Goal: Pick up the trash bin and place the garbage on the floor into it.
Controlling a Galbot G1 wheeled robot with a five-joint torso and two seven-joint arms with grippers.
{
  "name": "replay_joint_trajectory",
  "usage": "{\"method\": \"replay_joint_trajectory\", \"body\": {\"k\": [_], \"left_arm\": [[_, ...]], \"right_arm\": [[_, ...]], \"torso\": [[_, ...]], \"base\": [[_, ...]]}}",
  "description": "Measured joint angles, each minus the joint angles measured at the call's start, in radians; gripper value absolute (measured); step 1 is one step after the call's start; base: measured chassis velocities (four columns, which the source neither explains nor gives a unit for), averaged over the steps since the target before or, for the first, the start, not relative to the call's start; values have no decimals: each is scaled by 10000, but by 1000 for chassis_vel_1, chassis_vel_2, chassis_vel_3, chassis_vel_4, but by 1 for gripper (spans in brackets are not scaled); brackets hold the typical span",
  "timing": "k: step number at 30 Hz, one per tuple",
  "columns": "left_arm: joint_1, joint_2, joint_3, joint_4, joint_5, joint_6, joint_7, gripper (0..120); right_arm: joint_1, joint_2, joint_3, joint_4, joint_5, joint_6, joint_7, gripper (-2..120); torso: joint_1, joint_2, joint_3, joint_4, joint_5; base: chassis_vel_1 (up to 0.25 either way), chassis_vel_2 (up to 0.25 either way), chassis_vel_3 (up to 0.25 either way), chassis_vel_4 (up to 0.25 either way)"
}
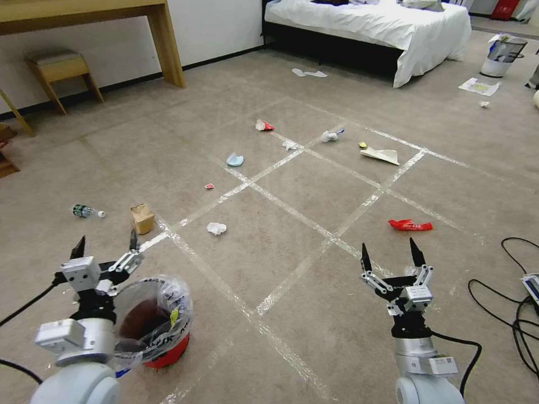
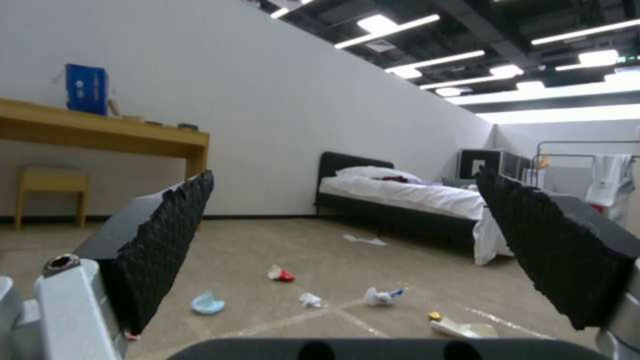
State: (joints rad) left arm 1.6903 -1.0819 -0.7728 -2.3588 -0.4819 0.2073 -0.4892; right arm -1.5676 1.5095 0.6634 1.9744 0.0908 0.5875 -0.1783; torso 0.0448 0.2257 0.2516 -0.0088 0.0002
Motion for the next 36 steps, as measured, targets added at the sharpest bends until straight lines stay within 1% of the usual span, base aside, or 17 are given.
{"method": "replay_joint_trajectory", "body": {"k": [1, 2, 5, 6, 7, 8, 9, 10, 12, 13, 14, 15, 16, 18, 29, 32, 36], "left_arm": [[106, 444, -354, -308, -757, 693, -402, 100], [106, 444, -354, -308, -757, 693, -402, 100], [467, 1707, -1516, -1125, -4063, 3231, -1116, 100], [482, 2160, -1780, -1298, -5376, 3973, -1843, 100], [482, 2160, -1780, -1298, -5376, 3973, -1843, 100], [418, 2636, -1905, -1428, -7058, 4692, -2944, 100], [348, 2873, -1895, -1458, -8001, 4961, -3547, 100], [348, 2873, -1895, -1458, -8001, 4961, -3547, 100], [-128, 3407, -1615, -1425, -10485, 5348, -4846, 100], [-128, 3407, -1615, -1425, -10485, 5348, -4846, 100], [-522, 3642, -1372, -1305, -11984, 5429, -5692, 100], [-752, 3728, -1221, -1218, -12897, 5434, -6226, 100], [-752, 3728, -1221, -1218, -12897, 5434, -6226, 100], [-1040, 3900, -980, -914, -14271, 5433, -6794, 100], [-1181, 3926, -650, 15, -15605, 5362, -6675, 100], [-1479, 3926, -482, 980, -15677, 5329, -6595, 100], [-1536, 3900, -455, 1704, -15394, 5321, -6477, 100]], "right_arm": [[16, -19, 0, -9, 13, 1, -1, 100], [16, -19, 0, -9, 13, 1, -1, 100], [43, -70, 2, -50, 35, 2, 5, 100], [47, -85, 1, -65, 35, 2, 5, 100], [47, -85, 1, -65, 35, 2, 5, 100], [50, -101, -7, -86, 43, 2, 9, 100], [52, -106, -11, -100, 47, 2, 11, 100], [52, -106, -11, -100, 47, 2, 11, 100], [56, -104, -8, -140, 62, 5, 13, 100], [56, -104, -8, -140, 62, 5, 13, 100], [42, -97, 8, -153, 66, 14, 14, 100], [35, -93, 18, -165, 73, 24, 15, 100], [35, -93, 18, -165, 73, 24, 15, 100], [3, -92, 64, -203, 101, 63, 19, 100], [70, -22, 57, -380, 99, 111, 17, 100], [81, -8, 25, -411, 73, 111, 13, 100], [74, -27, 15, -438, 63, 115, 7, 100]], "torso": [[0, 0, 0, -2, -2], [0, 0, 0, -2, -2], [0, 1, 0, -1, 0], [0, 0, 0, 1, 1], [0, 0, 0, 1, 1], [0, 0, 0, -2, 3], [0, 0, 0, -2, 0], [0, 0, 0, -2, 0], [0, 0, 0, -2, 0], [0, 0, 0, -2, 0], [0, -1, 0, -3, 0], [0, 0, 0, -4, 0], [0, 0, 0, -4, 0], [0, 0, 0, -2, 0], [0, -1, 0, 1, 0], [0, 0, 0, -3, 1], [0, 0, 0, -2, -1]], "base": [[0, 0, 0, 0], [0, 0, 0, 0], [0, 0, 0, 0], [0, 0, 0, 0], [0, 0, 0, 0], [0, 0, 0, 0], [0, 0, 0, 0], [0, 0, 0, 0], [0, 0, 0, 0], [0, 0, 0, 0], [0, 0, 0, 0], [0, 0, 0, 0], [0, 0, 0, 0], [0, 0, 0, 0], [0, 0, 0, 0], [0, 0, 0, 0], [0, 0, 0, 0]]}}
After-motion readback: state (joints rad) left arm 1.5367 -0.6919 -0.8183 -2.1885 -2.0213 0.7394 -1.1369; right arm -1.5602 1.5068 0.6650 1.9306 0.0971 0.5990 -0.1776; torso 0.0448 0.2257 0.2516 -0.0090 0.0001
